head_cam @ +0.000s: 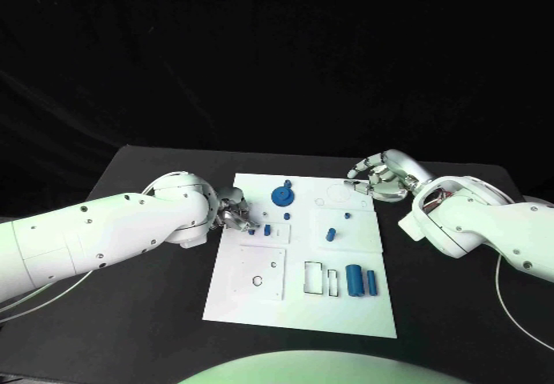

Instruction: Assemble the parts on the task board

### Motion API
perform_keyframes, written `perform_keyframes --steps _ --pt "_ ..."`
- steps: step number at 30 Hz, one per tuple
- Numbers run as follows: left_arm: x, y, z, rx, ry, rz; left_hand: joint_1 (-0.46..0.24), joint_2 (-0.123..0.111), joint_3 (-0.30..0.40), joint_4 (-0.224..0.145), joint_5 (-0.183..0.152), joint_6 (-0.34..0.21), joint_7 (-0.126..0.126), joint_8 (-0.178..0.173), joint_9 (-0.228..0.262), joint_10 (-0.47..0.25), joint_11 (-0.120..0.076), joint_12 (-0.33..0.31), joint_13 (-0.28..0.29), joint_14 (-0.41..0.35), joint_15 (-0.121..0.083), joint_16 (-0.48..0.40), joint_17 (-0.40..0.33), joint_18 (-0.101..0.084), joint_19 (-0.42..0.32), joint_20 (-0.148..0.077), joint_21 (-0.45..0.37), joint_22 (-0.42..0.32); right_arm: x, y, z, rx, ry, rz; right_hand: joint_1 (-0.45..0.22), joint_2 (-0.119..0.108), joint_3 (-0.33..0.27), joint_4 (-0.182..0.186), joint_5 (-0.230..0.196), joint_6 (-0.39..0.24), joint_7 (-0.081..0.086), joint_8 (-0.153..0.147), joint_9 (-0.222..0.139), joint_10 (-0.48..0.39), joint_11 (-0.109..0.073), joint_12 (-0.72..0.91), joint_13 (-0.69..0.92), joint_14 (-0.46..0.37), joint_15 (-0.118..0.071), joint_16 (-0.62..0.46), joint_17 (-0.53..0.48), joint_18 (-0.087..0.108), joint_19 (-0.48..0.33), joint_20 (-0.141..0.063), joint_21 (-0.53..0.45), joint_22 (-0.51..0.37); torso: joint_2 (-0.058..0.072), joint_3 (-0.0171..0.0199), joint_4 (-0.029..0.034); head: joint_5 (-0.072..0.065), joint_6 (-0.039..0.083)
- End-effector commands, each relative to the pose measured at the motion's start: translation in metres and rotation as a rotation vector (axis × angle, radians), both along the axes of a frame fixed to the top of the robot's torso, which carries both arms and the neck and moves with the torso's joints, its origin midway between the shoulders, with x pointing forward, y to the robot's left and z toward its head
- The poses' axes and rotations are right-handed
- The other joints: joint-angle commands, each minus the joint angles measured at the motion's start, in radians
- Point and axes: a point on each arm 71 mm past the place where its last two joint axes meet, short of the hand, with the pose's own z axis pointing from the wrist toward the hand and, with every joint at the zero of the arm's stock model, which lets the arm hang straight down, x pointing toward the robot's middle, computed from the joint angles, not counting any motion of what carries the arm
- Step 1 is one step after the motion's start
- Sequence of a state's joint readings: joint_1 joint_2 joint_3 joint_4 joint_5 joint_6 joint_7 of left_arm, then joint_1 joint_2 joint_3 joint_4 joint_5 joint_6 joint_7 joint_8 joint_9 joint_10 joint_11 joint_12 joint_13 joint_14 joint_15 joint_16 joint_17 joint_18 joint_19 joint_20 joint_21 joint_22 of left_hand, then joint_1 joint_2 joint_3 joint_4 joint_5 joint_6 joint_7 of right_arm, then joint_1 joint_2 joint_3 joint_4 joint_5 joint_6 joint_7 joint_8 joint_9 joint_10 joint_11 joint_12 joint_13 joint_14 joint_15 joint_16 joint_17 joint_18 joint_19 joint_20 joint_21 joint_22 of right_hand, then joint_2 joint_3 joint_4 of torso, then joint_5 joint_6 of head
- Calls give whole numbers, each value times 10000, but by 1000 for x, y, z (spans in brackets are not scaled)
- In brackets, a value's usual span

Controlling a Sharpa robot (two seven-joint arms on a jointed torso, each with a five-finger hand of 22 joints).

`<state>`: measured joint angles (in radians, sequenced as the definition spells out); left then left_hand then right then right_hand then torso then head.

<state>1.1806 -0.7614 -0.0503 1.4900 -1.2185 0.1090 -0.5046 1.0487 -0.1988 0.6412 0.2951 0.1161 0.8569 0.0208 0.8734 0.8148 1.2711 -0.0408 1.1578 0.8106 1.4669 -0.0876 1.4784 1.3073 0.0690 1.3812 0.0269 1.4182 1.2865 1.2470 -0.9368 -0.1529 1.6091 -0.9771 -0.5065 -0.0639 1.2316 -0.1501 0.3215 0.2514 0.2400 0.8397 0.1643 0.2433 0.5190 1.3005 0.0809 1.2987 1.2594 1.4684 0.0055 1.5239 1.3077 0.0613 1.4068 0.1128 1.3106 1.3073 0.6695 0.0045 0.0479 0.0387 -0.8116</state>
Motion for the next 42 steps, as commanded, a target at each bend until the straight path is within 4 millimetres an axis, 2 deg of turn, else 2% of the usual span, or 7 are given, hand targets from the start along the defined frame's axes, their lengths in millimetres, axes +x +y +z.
perform_keyframes --steps 1,13,32,38,40,41,42 --pt "0 1 -2 -41 258 45 -111 -22 -79 -1 32 -23 58 -28 -10 -1 7 27 2 659 -52 -21 1301 -32 1 -37 46 6 -1 1 0 -5 -76 110 -124 -8 -5 65 34 -27 -19 36 14 -74 -10 -36 -10 692 9 -57 1227 90 -77 -8 -63 659 4 -7 3 -5 -2" --pt "0 2 -2 -294 297 226 -521 -45 -843 0 56 24 51 -73 -10 -3 4 50 5 659 -57 -23 1302 -33 11 -39 42 21 -1 0 0 -28 -55 78 -340 43 -167 354 -176 -77 -21 54 29 -117 -7 -78 -58 679 10 -96 1173 108 -119 -6 -176 598 1 -9 2 -39 -24" --pt "4 7 3 -1432 90 1138 -1023 92 -1588 -3 75 41 50 -99 11 -25 5 36 -49 659 -56 -24 1304 -23 -10 -42 14 -8 0 0 0 -43 -45 3 -374 36 -210 371 -115 -83 -23 61 34 -116 -9 -78 -60 678 8 -102 1165 111 -124 -8 -195 588 -2 -10 -6 -56 -24" --pt "9 11 13 -2663 -463 1668 -881 216 -1805 -15 155 -315 186 -401 -108 -547 119 -495 -861 646 27 -52 1270 125 -478 2 -385 -679 0 -1 -1 -44 -46 -11 -381 40 -220 373 -94 -85 -23 63 35 -119 -9 -81 -63 679 7 -100 1171 111 -122 -8 -195 590 -1 -9 -4 -105 -19" --pt "10 9 19 -3460 -797 1736 -536 242 -1854 -15 192 -730 439 -857 -389 -1190 345 -1056 -1691 544 219 -226 1048 268 -972 133 -840 -1367 0 -1 -1 -43 -54 -19 -381 40 -220 373 -94 -85 -23 63 35 -119 -9 -81 -63 679 7 -100 1171 111 -122 -8 -195 590 -4 -8 1 -117 -2" --pt "10 8 21 -3796 -957 1727 -306 251 -1819 -28 205 -954 572 -1036 -508 -1826 474 -1589 -2466 305 323 -703 393 445 -1588 215 -1396 -2208 0 -1 -1 -43 -60 -25 -381 43 -222 372 -83 -86 -24 64 36 -120 -9 -82 -64 677 7 -104 1161 114 -128 -9 -206 582 -9 -5 7 -125 -1" --pt "10 7 24 -4213 -1160 1646 31 177 -1767 -9 213 -1260 758 -1230 -654 -2219 635 -1753 -2551 -21 471 -1228 -285 603 -2198 330 -1997 -3028 0 -1 -1 -42 -68 -32 -381 44 -223 371 -79 -86 -24 64 36 -120 -10 -82 -65 676 7 -106 1157 114 -130 -9 -210 579 -14 -3 9 -135 2"
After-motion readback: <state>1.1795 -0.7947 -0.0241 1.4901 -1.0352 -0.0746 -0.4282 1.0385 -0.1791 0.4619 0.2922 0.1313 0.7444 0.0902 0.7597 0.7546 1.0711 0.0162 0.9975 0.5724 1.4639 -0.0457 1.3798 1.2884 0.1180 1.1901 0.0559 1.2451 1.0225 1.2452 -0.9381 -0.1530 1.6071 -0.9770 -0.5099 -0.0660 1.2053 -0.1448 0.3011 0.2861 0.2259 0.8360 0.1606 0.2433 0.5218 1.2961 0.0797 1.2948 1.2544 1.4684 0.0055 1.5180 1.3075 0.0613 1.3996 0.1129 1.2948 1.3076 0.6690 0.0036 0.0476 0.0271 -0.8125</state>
